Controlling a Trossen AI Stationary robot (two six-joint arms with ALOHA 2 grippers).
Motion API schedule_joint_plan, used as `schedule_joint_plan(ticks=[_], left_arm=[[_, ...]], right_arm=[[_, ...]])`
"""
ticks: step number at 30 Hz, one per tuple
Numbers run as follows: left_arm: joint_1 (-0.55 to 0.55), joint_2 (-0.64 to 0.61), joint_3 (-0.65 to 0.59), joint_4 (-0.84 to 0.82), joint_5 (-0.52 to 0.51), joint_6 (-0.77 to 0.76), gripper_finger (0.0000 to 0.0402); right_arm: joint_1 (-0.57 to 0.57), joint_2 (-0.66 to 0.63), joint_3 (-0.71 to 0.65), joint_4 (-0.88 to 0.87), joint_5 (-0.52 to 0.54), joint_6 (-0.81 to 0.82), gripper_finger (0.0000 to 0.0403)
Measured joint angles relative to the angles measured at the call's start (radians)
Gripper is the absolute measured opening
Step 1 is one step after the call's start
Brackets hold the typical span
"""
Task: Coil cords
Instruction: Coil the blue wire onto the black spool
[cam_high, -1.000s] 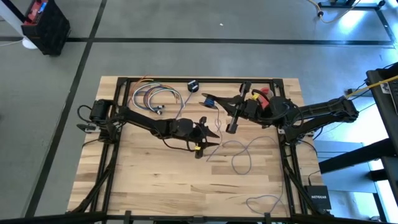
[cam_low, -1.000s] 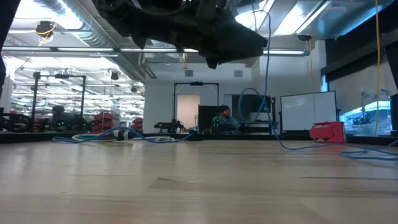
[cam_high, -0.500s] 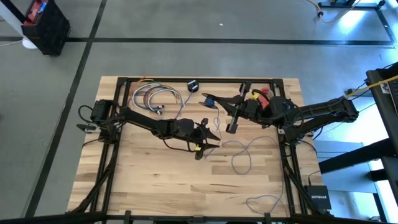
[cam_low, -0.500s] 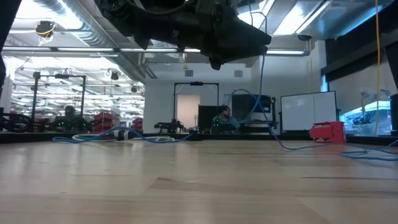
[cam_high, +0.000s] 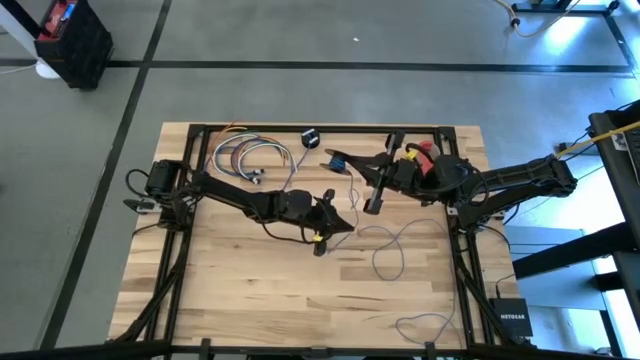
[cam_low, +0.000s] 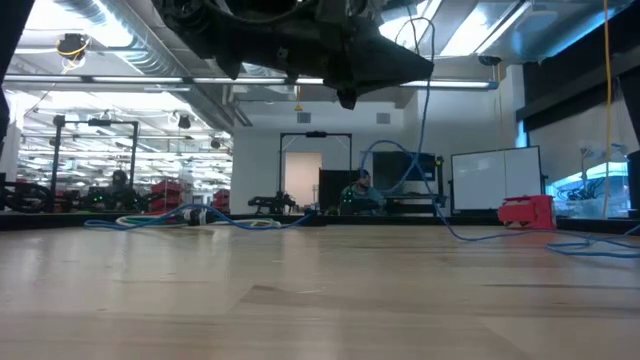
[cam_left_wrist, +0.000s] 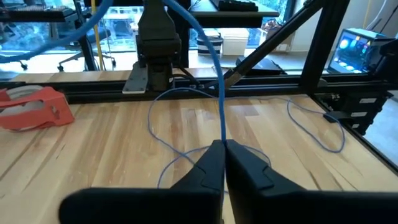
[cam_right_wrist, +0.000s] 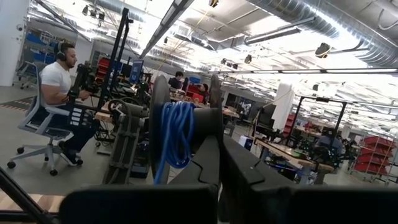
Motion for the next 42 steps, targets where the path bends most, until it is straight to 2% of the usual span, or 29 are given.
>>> schedule_joint_plan(ticks=[9,16,23,30,34,39,42], left_arm=[[0.012,0.0,0.0,-0.182,0.0,0.089,0.0001],[0.034,0.0,0.0,-0.307,0.0,0.134,0.0001],[0.041,0.0,-0.005,-0.36,0.0,0.14,0.0001],[0.042,0.0,-0.01,-0.398,-0.019,0.141,0.0009],[0.035,0.0,-0.01,-0.398,-0.019,0.123,0.0033],[0.028,-0.003,-0.01,-0.401,-0.019,0.101,0.0097],[0.024,-0.034,0.007,-0.488,-0.02,0.108,0.0132]], right_arm=[[0.0,-0.001,0.009,0.057,0.0,-0.033,0.0005],[0.0,-0.002,0.125,-0.021,0.0,-0.075,0.0005],[0.0,-0.002,0.247,-0.128,0.0,-0.099,0.0005],[0.0,-0.002,0.296,-0.189,0.001,-0.105,0.0005],[0.0,-0.002,0.296,-0.216,0.004,-0.105,0.0005],[0.0,-0.002,0.296,-0.247,0.011,-0.104,0.0005],[0.0,-0.002,0.296,-0.296,0.012,-0.099,0.0005]])
